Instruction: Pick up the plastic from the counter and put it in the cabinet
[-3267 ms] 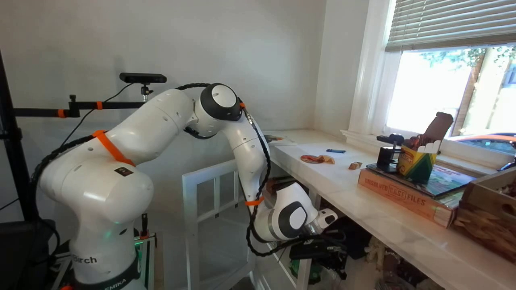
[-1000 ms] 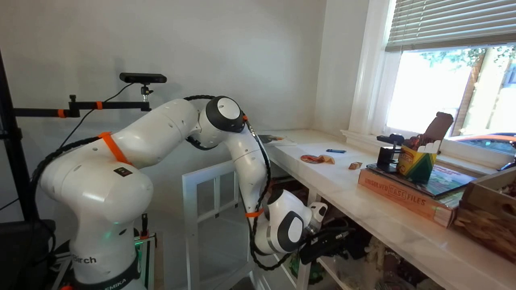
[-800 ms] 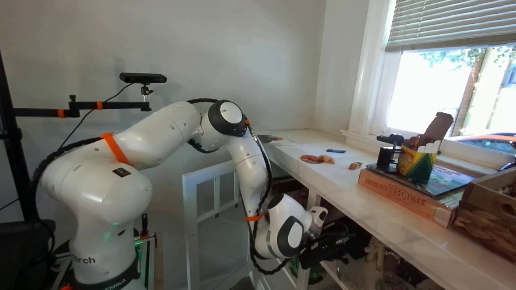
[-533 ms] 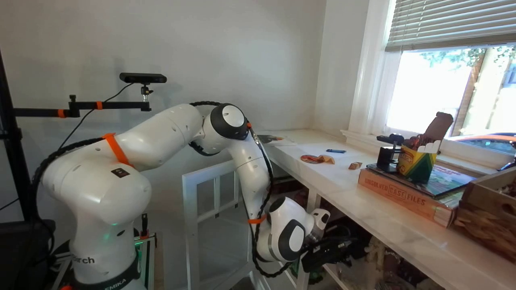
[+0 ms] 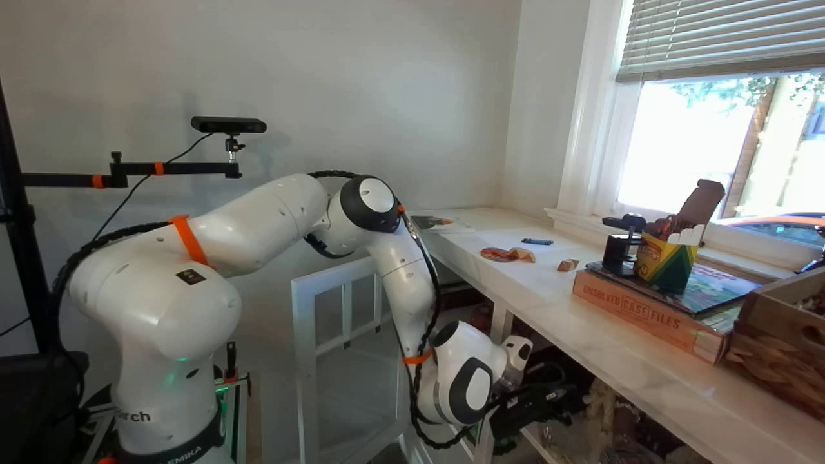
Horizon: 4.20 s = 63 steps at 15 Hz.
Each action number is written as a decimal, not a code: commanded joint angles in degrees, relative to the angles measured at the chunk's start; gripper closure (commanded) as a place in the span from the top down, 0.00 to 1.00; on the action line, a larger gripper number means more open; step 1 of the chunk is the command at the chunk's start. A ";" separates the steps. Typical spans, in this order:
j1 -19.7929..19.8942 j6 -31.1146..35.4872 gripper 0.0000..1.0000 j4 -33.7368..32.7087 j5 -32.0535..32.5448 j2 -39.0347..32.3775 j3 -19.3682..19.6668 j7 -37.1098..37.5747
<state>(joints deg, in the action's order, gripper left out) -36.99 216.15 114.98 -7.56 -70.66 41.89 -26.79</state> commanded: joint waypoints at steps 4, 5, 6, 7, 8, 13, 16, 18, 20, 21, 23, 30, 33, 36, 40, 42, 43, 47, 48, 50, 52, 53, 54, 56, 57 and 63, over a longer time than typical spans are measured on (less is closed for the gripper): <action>1.02 2.58 0.00 -3.69 -4.63 -3.68 -0.25 -1.55; 1.05 2.63 0.00 -3.98 -5.01 -3.89 -0.27 -1.63; 1.01 2.68 0.00 -4.16 -5.43 -4.00 -0.25 -1.61; 0.97 2.75 0.00 -4.30 -5.82 -4.10 -0.20 -1.59; 0.92 2.84 0.00 -4.45 -6.18 -4.18 -0.13 -1.58; 0.79 3.62 0.00 -4.80 -7.87 -4.37 -0.09 -1.97; 0.76 3.95 0.00 -4.91 -8.40 -4.36 -0.17 -2.21; 0.84 4.17 0.00 -4.95 -8.69 -4.37 -0.25 -2.39; 0.91 4.18 0.00 -5.03 -8.83 -4.37 -0.28 -2.61; 0.96 4.16 0.00 -5.04 -8.85 -4.34 -0.29 -2.70; 1.03 4.14 0.00 -5.05 -8.84 -4.33 -0.32 -2.74; 0.85 4.48 0.21 -4.86 -9.19 -4.42 -0.12 -2.97; 0.67 4.76 0.41 -4.79 -9.78 -4.53 0.00 -3.26; 0.61 5.02 0.65 -4.71 -10.27 -4.58 0.04 -3.58; 0.73 4.07 0.95 -3.83 -10.44 -3.04 -0.41 -3.42; 0.68 3.92 1.00 -3.58 -10.44 -2.66 -0.38 -3.42; 0.70 3.63 1.00 -3.38 -10.29 -2.33 -0.46 -3.39; 0.49 2.72 1.00 -2.66 -9.91 -1.20 -0.59 -3.47; 0.35 2.31 1.00 -2.49 -10.08 -1.01 -0.49 -3.56; 0.29 0.90 1.00 -1.80 -9.32 0.15 -0.64 -3.61; 0.20 -0.74 1.00 -1.10 -8.44 1.28 -0.75 -3.44; -0.03 -1.62 1.00 -0.74 -8.05 1.76 -0.66 -3.42; -0.34 -2.56 1.00 -0.34 -7.84 2.19 -0.52 -3.39; -1.90 -4.81 1.00 0.64 -8.30 2.65 0.27 -3.38; -2.22 -6.05 1.00 0.97 -7.99 3.25 0.14 -2.89; -6.86 -12.34 1.00 2.93 -7.86 4.19 2.87 -1.05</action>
<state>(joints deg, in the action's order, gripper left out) -40.62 207.42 115.18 -16.34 -67.65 42.55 -29.31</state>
